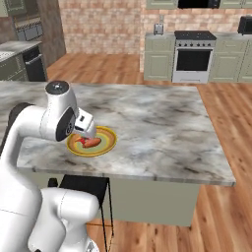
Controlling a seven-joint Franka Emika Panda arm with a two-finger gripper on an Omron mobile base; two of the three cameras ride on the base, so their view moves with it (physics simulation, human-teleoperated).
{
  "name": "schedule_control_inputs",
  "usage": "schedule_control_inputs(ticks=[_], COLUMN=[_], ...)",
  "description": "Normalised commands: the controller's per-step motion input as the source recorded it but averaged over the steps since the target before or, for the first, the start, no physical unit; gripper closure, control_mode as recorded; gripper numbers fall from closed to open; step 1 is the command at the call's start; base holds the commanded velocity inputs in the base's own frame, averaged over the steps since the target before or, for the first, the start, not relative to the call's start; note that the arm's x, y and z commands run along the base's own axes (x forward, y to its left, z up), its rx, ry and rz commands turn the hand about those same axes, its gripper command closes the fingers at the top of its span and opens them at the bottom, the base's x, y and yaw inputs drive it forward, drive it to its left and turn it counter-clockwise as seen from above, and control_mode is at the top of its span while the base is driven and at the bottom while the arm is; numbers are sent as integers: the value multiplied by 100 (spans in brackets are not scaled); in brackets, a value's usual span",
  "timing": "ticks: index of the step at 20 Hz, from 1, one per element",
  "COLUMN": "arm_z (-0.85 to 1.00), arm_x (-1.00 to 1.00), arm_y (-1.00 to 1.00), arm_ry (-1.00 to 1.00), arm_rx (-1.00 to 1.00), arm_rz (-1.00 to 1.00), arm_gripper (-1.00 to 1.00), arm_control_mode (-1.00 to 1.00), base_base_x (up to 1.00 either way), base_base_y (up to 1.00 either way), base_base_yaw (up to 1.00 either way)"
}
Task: Take the cheese, fish, and sweet potato from the fridge and place them on the plate on the dining counter to create an appetizer plate.
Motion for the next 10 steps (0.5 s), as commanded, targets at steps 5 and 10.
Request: schedule_control_inputs(ticks=[5,10], arm_z=[1,0], arm_x=[-100,-98], arm_y=[-8,-1], arm_ry=[-10,-7], arm_rx=[-5,-7], arm_rz=[10,5], arm_gripper=[-100,-100], arm_control_mode=[-100,-100], base_base_x=[0,0], base_base_y=[0,0], base_base_yaw=[0,0])
